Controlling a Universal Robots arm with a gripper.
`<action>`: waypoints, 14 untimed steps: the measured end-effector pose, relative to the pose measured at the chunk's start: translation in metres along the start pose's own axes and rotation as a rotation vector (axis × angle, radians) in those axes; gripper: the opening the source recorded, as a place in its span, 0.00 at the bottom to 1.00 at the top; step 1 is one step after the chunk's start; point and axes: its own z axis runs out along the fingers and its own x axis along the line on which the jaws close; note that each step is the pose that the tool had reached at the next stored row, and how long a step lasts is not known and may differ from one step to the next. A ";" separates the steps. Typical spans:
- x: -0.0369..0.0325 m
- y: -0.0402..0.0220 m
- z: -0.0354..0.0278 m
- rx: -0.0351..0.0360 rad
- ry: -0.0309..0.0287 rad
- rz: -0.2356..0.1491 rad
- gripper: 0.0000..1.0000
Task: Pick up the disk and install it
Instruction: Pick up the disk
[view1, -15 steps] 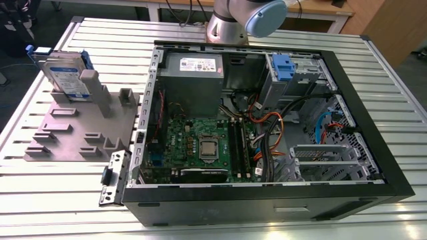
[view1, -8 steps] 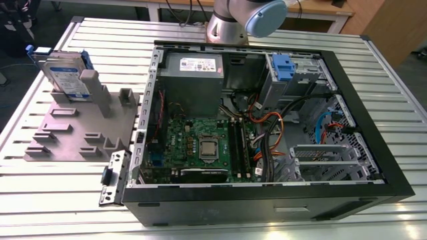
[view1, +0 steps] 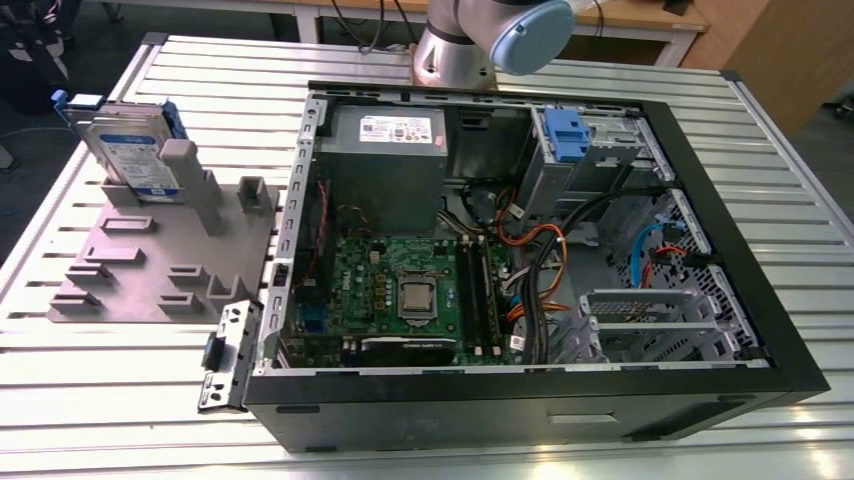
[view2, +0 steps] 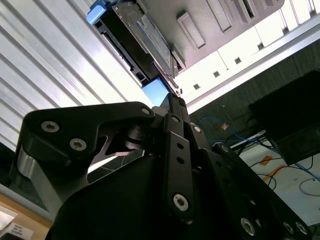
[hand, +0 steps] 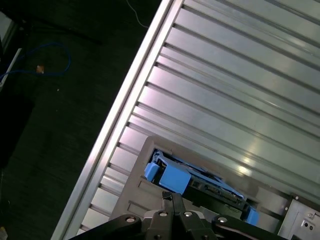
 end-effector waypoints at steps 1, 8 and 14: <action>0.0000 0.0000 0.0000 0.0000 0.0001 -0.001 0.11; 0.0000 0.0000 0.0000 -0.0001 0.0003 -0.005 0.11; 0.0000 0.0000 0.0000 -0.0001 0.0004 -0.009 0.11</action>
